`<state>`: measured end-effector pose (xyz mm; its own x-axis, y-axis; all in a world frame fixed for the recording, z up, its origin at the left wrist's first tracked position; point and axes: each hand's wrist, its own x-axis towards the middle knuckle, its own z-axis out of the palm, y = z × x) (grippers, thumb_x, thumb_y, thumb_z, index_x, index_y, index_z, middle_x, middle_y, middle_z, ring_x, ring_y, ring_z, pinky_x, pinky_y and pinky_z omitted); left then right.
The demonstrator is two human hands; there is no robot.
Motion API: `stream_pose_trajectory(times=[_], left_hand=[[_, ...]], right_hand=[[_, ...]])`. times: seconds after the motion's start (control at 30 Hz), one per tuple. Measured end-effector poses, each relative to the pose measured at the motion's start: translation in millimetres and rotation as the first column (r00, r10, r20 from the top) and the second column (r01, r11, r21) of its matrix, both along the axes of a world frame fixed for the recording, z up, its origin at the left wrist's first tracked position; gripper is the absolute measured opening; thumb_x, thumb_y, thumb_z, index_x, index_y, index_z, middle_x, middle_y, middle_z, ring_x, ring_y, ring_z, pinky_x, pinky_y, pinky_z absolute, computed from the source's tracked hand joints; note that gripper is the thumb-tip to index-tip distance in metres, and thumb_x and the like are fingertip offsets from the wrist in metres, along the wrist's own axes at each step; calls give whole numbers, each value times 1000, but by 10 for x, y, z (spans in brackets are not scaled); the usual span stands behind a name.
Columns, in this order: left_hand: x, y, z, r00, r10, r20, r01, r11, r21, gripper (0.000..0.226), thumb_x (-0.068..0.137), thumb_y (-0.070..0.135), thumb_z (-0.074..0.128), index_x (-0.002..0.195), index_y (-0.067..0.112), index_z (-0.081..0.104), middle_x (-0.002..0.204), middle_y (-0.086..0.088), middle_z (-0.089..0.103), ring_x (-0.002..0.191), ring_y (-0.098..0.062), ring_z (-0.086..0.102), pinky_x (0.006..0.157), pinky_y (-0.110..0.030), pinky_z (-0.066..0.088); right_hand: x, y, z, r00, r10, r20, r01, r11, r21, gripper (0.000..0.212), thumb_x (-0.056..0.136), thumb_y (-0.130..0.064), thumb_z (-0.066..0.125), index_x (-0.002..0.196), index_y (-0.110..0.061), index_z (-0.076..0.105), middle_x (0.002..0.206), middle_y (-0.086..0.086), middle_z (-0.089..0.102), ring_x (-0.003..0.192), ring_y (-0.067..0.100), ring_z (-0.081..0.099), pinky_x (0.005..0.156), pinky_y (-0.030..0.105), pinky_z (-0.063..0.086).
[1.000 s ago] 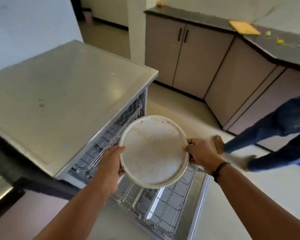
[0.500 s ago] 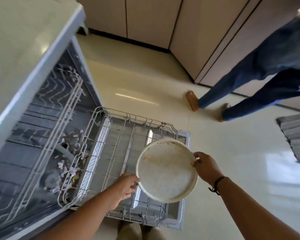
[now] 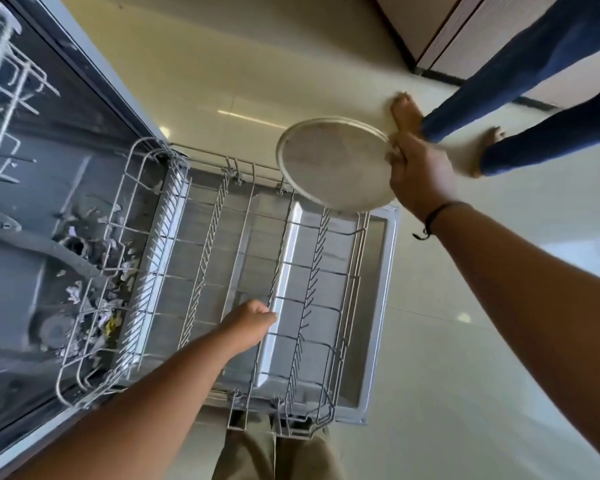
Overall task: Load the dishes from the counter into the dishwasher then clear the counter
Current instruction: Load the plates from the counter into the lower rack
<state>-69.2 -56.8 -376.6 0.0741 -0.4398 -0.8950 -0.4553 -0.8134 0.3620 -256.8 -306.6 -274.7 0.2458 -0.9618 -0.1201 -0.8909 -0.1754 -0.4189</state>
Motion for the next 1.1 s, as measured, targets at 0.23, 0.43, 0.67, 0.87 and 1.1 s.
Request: stream_pose_trajectory(times=[0.23, 0.43, 0.67, 0.87, 1.1], left_hand=[[144, 5, -218, 990, -118, 72, 115, 992, 54, 29, 90, 45, 50, 106, 21, 54, 100, 2, 57, 102, -21, 58, 89, -32, 46], [155, -167, -261, 991, -99, 91, 98, 995, 12, 23, 91, 42, 49, 103, 23, 51, 100, 3, 55, 101, -21, 57, 88, -31, 45], [138, -294, -297, 989, -110, 94, 110, 994, 2, 28, 91, 46, 49, 106, 23, 54, 102, 2, 58, 100, -21, 58, 91, -33, 47], [115, -306, -290, 994, -71, 86, 72, 997, -11, 30, 92, 45, 48, 107, 20, 55, 102, 2, 58, 101, -21, 57, 91, -34, 47], [107, -251, -143, 994, -53, 100, 54, 999, 1, 31, 92, 47, 49, 108, 21, 54, 107, 0, 60, 100, -21, 57, 92, -36, 47]], right_hand=[[373, -356, -264, 975, 211, -64, -213, 977, -28, 29, 94, -15, 46, 119, -17, 61, 104, 15, 68, 90, 38, 61, 74, 41, 51], [410, -380, -471, 967, 242, -84, -245, 969, -19, 27, 94, -16, 48, 118, -17, 61, 107, 15, 67, 92, 39, 61, 76, 44, 53], [331, -206, -781, 957, 276, -84, -262, 954, 146, 27, 95, -18, 50, 120, -20, 60, 108, 14, 68, 98, 35, 61, 81, 35, 48], [311, -91, -935, 982, 162, -101, -139, 970, 199, 36, 97, -14, 43, 130, -25, 54, 116, 7, 67, 105, 32, 60, 86, 35, 47], [406, -38, -823, 984, 148, -96, -120, 960, 251, 63, 93, -12, 51, 147, -30, 24, 144, 7, 45, 116, 31, 55, 92, 40, 47]])
